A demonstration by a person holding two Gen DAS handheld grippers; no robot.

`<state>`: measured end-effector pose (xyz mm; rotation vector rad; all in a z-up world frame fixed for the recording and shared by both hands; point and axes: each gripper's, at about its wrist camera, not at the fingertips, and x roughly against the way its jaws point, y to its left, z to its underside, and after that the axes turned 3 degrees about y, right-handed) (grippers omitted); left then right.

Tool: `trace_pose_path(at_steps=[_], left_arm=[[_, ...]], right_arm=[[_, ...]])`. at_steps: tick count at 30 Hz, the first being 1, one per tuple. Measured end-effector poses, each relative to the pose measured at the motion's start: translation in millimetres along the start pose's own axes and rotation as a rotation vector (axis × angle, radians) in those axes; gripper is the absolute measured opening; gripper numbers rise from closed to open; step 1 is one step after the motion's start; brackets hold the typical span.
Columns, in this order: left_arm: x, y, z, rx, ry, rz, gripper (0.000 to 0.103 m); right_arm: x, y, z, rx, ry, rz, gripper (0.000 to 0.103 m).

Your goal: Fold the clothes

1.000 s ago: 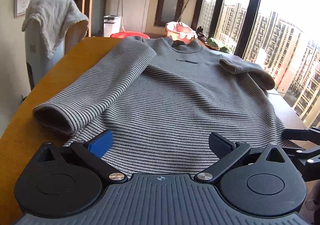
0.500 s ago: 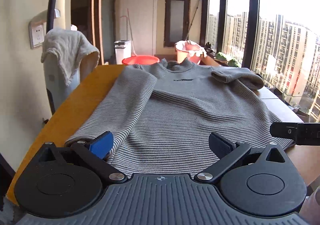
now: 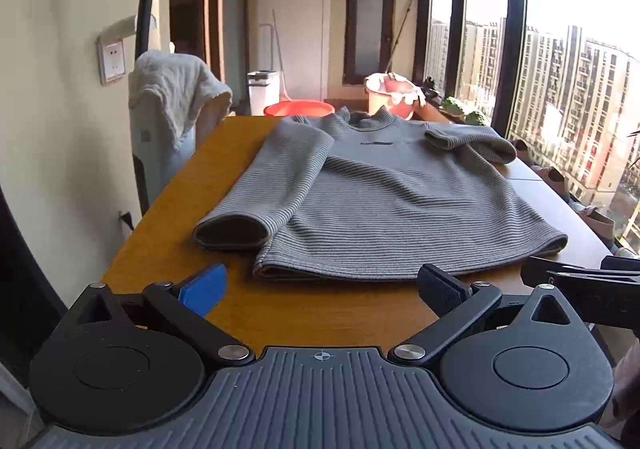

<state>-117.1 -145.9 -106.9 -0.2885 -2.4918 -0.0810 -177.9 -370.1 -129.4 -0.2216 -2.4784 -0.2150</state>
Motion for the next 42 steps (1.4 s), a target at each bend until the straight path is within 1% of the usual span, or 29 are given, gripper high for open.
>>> trace_pose_path(at_steps=[3, 11, 16, 27, 42], left_arm=[[-1, -5, 0, -0.021, 0.011, -0.016, 0.103], [-9, -5, 3, -0.01, 0.067, -0.025, 0.103], [-15, -3, 5, 0.003, 0.1, -0.021, 0.103], [-20, -1, 10, 0.009, 0.125, -0.025, 0.103], [-20, 0, 14, 0.014, 0.134, -0.034, 0.103]], right_arm=[[1, 1, -2, 0.003, 0.007, -0.008, 0.103], [-3, -2, 1, -0.008, 0.057, -0.038, 0.103], [-4, 1, 2, 0.009, 0.059, -0.039, 0.103], [-11, -1, 5, 0.006, 0.092, -0.033, 0.103], [-12, 2, 6, 0.025, 0.093, -0.032, 0.103]])
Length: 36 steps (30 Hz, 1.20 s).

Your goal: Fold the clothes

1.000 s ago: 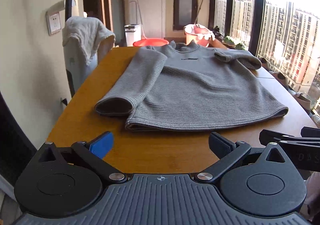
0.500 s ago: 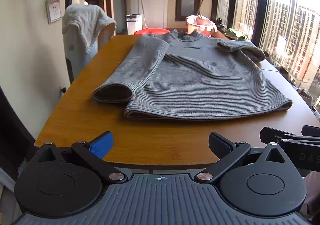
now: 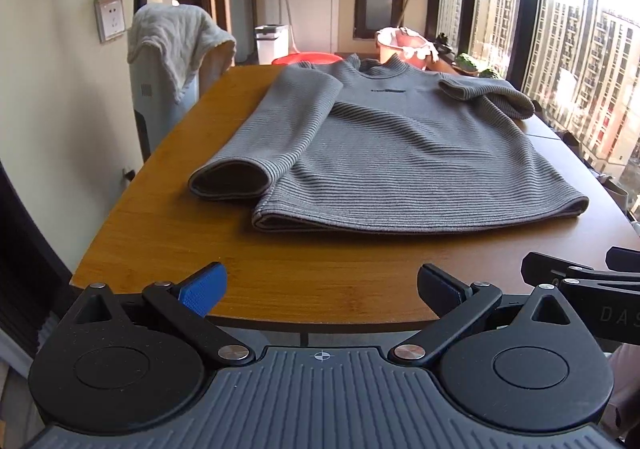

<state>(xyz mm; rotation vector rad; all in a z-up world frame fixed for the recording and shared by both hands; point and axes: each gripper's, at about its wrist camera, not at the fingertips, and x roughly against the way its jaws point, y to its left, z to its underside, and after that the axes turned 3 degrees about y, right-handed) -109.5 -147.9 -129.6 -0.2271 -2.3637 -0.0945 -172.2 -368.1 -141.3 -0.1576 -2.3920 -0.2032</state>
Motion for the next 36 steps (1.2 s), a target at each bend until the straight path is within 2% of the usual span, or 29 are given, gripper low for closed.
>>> trace_pose_path(at_steps=[36], left_arm=[[1.9, 3.5, 3.1, 0.006, -0.003, 0.001, 0.103]], right_arm=[[0.1, 3.5, 3.7, 0.021, -0.003, 0.018, 0.103]])
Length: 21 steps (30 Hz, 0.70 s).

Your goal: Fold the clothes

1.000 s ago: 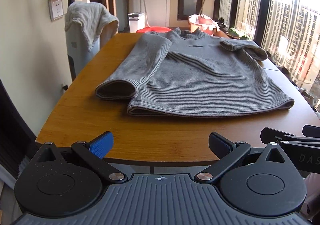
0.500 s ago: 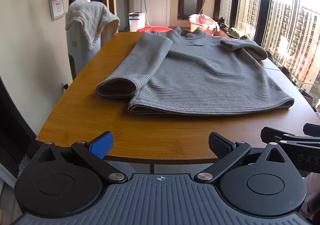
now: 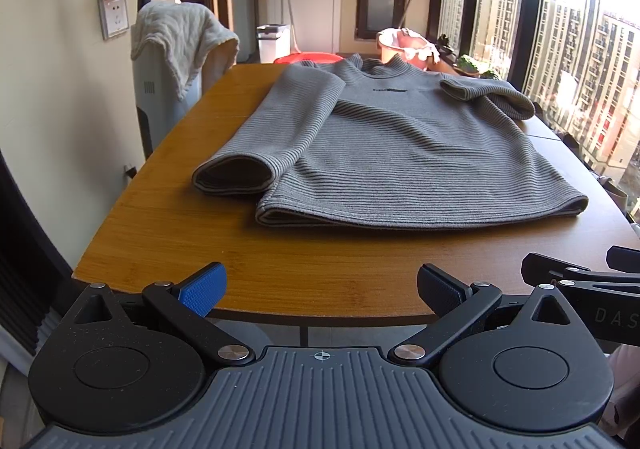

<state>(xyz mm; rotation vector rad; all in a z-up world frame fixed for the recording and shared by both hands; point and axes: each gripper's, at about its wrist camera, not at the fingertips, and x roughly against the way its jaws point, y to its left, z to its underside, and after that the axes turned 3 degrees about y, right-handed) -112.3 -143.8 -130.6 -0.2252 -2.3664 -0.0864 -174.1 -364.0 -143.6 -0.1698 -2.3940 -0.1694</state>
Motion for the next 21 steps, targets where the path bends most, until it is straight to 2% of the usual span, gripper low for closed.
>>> trace_pose_path(at_steps=[21], left_arm=[[-3.1, 5.1, -1.6, 0.017, 0.007, 0.008, 0.103]], right_arm=[[-1.6, 5.0, -0.3, 0.014, 0.003, 0.011, 0.103]])
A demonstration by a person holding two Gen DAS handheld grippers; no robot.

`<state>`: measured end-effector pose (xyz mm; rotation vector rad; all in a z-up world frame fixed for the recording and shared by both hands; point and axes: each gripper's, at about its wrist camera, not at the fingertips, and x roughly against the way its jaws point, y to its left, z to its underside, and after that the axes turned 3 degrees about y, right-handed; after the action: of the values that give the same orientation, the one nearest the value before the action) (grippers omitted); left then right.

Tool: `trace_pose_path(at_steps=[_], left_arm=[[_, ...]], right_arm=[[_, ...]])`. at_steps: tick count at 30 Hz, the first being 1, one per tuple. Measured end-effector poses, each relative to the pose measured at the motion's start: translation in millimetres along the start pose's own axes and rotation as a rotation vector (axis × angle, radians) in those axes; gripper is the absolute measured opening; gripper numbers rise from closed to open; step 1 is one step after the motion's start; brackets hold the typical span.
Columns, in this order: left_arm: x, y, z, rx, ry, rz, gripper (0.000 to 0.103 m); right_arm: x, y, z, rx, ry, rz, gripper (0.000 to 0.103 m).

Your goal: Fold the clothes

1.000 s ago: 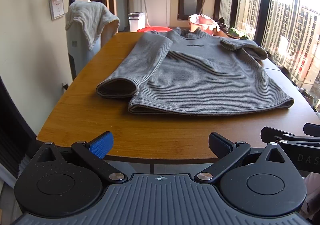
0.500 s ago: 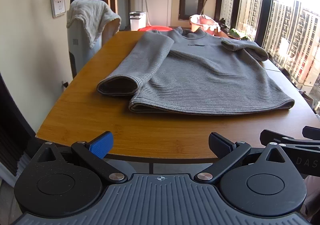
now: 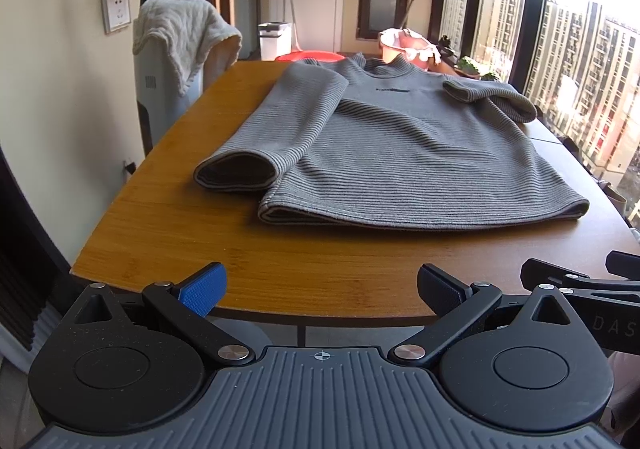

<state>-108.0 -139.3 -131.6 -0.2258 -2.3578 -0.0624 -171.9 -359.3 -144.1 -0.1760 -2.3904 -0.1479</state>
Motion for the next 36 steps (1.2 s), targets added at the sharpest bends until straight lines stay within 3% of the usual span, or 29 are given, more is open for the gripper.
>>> trace_pose_path(at_steps=[36], left_arm=[[-3.0, 0.6, 1.3, 0.001, 0.008, -0.003, 0.103]], right_arm=[[-1.8, 0.2, 2.3, -0.004, 0.009, -0.012, 0.103]])
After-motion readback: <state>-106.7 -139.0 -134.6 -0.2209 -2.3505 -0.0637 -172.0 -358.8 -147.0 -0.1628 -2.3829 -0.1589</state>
